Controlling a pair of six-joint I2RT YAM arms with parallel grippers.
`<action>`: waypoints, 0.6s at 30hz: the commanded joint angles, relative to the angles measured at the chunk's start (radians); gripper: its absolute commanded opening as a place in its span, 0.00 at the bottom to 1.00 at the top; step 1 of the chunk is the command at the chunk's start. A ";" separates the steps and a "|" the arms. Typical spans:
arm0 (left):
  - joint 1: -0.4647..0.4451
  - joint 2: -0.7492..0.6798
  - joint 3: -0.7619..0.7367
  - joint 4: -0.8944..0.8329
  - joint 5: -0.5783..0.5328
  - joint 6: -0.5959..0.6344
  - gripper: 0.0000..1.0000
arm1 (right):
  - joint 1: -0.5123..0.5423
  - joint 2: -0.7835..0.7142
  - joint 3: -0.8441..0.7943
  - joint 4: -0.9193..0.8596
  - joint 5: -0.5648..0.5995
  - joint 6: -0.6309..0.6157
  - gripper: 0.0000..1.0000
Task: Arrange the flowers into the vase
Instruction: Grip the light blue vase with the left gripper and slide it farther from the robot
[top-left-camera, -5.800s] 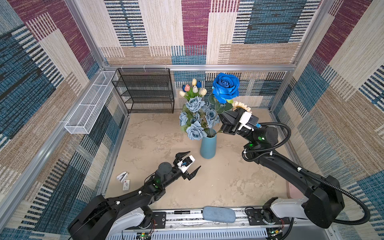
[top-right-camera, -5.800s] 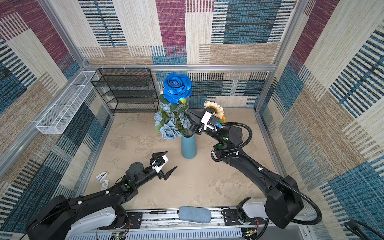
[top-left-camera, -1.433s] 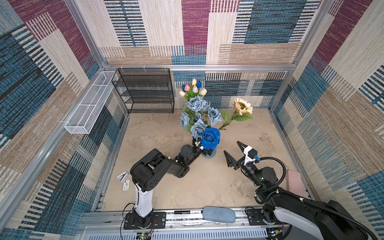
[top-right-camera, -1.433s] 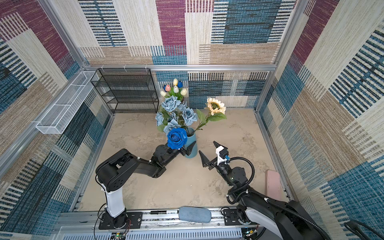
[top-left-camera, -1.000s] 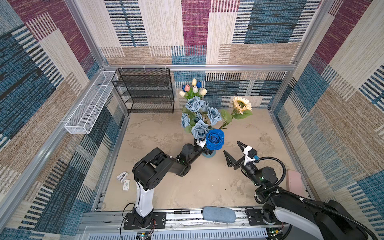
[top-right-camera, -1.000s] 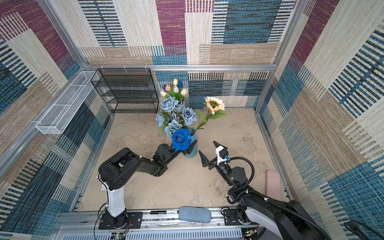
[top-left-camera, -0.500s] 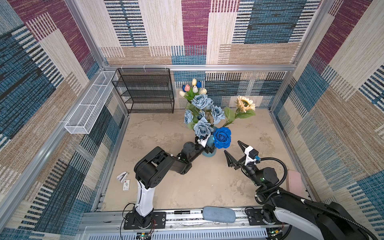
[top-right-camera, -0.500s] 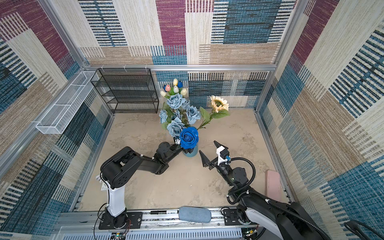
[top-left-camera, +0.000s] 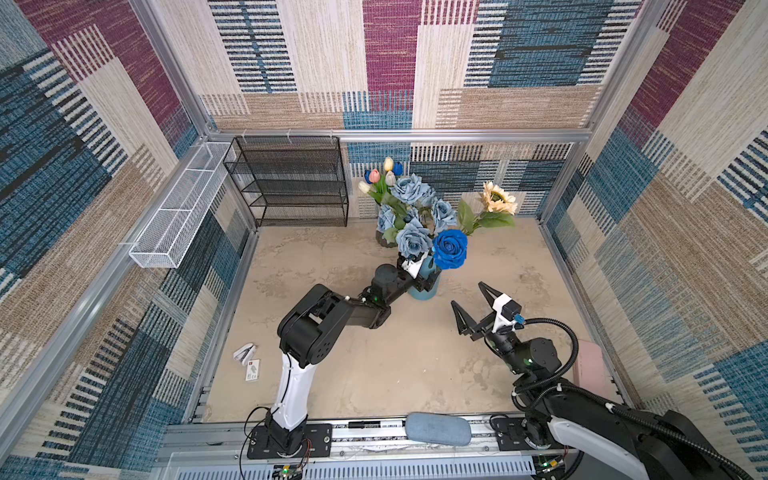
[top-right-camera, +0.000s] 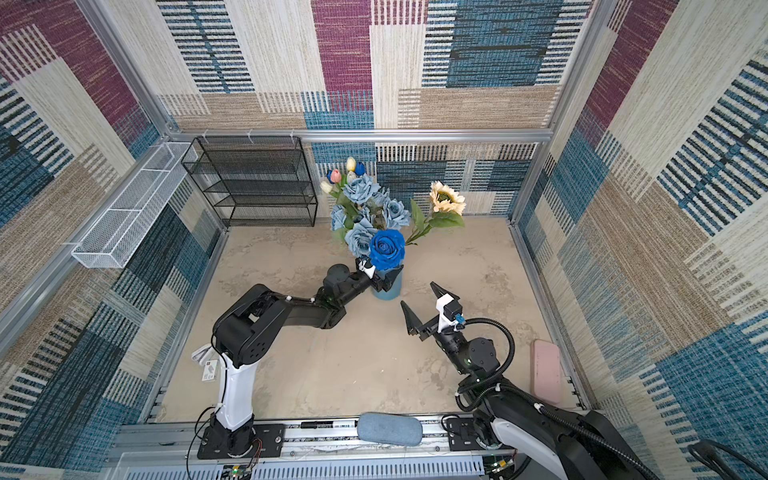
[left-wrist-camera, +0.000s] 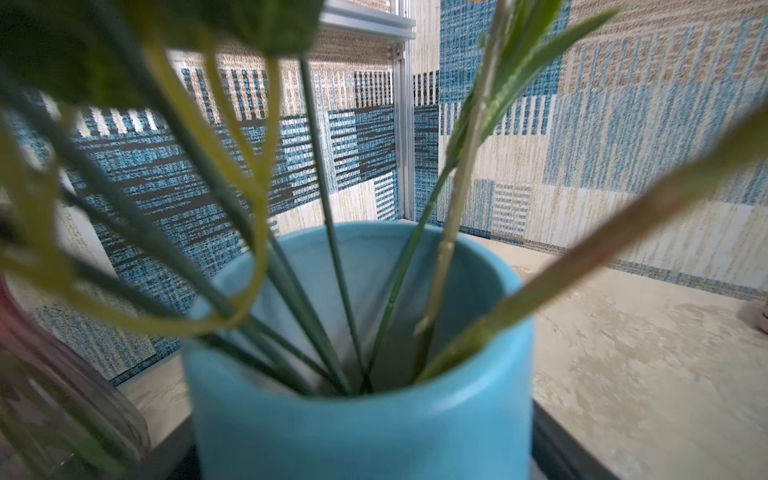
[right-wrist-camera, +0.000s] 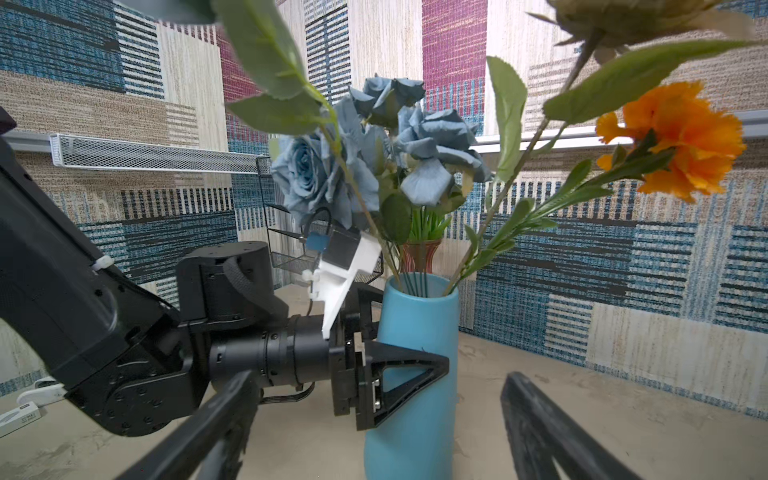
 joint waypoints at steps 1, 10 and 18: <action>0.015 0.040 0.115 0.076 0.039 0.019 0.41 | 0.001 0.003 -0.004 0.013 0.015 -0.002 0.94; 0.061 0.257 0.525 -0.116 0.119 0.005 0.41 | 0.001 0.015 -0.002 0.018 0.013 -0.001 0.94; 0.078 0.473 0.937 -0.332 0.193 -0.015 0.41 | 0.001 0.027 0.001 0.020 0.010 -0.002 0.94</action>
